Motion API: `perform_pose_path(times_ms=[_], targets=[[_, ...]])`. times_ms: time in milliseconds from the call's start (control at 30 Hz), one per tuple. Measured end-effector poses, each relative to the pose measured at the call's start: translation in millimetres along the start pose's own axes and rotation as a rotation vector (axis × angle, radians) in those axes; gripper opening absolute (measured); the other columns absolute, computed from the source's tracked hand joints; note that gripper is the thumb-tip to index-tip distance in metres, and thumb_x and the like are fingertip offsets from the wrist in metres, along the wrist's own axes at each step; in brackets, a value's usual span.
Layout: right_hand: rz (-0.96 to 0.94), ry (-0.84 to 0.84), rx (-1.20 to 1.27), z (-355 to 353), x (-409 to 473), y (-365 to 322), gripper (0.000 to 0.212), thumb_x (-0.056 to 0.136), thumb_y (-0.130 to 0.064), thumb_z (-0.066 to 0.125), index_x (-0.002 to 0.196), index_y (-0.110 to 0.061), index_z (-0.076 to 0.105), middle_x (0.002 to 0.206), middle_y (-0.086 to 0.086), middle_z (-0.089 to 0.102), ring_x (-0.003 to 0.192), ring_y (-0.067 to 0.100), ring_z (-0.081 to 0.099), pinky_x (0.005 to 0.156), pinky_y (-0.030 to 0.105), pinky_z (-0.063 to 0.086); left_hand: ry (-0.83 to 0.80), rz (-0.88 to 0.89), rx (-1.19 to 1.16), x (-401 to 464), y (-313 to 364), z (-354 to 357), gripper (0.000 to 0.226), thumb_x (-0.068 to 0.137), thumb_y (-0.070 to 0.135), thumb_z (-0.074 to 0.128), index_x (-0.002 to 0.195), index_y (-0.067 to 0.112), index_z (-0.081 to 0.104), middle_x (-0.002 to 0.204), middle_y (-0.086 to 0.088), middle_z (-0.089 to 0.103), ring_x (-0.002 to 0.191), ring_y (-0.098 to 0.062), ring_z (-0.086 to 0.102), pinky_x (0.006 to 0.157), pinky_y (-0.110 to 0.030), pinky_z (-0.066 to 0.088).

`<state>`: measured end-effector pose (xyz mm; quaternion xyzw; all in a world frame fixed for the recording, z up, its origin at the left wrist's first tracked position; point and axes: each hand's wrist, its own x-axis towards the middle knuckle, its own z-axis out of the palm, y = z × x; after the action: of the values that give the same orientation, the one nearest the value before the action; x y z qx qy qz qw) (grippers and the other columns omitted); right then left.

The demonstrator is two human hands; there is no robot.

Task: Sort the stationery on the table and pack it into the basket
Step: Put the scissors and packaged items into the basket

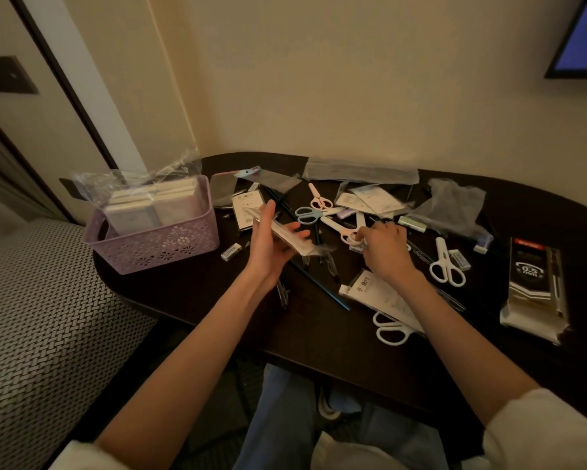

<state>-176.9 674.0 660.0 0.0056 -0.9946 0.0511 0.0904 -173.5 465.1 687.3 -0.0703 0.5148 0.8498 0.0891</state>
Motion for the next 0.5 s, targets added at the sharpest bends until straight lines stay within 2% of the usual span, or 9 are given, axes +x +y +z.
perform_pose_path(times_ms=[100, 167, 267, 333, 433, 500], targets=[[0.018, 0.044, -0.055, -0.4, 1.7, -0.2, 0.034, 0.090, -0.015, 0.062, 0.123, -0.021, 0.058, 0.124, 0.009, 0.056, 0.122, 0.029, 0.045, 0.105, 0.042, 0.031, -0.040, 0.006, 0.050, 0.3, -0.8, -4.6, 0.089, 0.080, 0.059, 0.057, 0.152, 0.030, 0.013, 0.121, -0.019, 0.058, 0.103, -0.033, 0.066, 0.090, -0.049, 0.053], [0.025, 0.092, -0.053, -1.3, 0.5, 1.7, 0.031, 0.090, -0.014, 0.063, 0.120, -0.021, 0.059, 0.120, 0.009, 0.059, 0.118, 0.029, 0.049, 0.102, 0.042, 0.034, -0.065, 0.036, 0.096, 1.8, 0.5, -8.7, 0.085, 0.083, 0.059, 0.054, 0.152, 0.029, 0.014, 0.116, -0.017, 0.059, 0.101, -0.033, 0.066, 0.091, -0.049, 0.052], [0.034, 0.202, -0.030, -8.9, -4.3, 4.7, 0.026, 0.092, -0.014, 0.060, 0.117, -0.019, 0.061, 0.113, 0.007, 0.062, 0.110, 0.027, 0.054, 0.096, 0.041, 0.037, -0.104, 0.138, 0.146, 3.4, 5.1, -15.2, 0.083, 0.080, 0.055, 0.058, 0.150, 0.032, 0.021, 0.103, -0.013, 0.062, 0.088, -0.027, 0.067, 0.085, -0.045, 0.055], [0.037, 0.282, -0.006, -20.3, -9.5, 3.8, 0.019, 0.094, -0.016, 0.057, 0.113, -0.016, 0.062, 0.108, 0.007, 0.063, 0.104, 0.026, 0.057, 0.092, 0.041, 0.040, -0.124, 0.201, 0.180, 2.9, 9.4, -17.8, 0.075, 0.081, 0.050, 0.059, 0.148, 0.037, 0.026, 0.104, -0.013, 0.063, 0.088, -0.025, 0.067, 0.085, -0.044, 0.056], [0.002, 0.406, 0.159, -45.4, -20.5, -4.9, 0.016, 0.096, -0.016, 0.055, 0.109, -0.012, 0.063, 0.104, 0.007, 0.064, 0.096, 0.023, 0.058, 0.088, 0.040, 0.045, -0.138, 0.225, 0.176, 5.0, 15.3, -19.9, 0.059, 0.087, 0.048, 0.058, 0.140, 0.038, 0.034, 0.113, -0.015, 0.063, 0.093, -0.025, 0.067, 0.085, -0.041, 0.056], [-0.021, 0.436, 0.319, -63.5, -29.7, -15.7, 0.014, 0.095, -0.017, 0.056, 0.108, -0.013, 0.061, 0.101, 0.003, 0.062, 0.090, 0.016, 0.059, 0.080, 0.033, 0.049, -0.118, 0.214, 0.154, 5.7, 18.3, -18.1, 0.049, 0.092, 0.046, 0.053, 0.137, 0.036, 0.036, 0.117, -0.017, 0.062, 0.094, -0.024, 0.068, 0.082, -0.037, 0.056]])
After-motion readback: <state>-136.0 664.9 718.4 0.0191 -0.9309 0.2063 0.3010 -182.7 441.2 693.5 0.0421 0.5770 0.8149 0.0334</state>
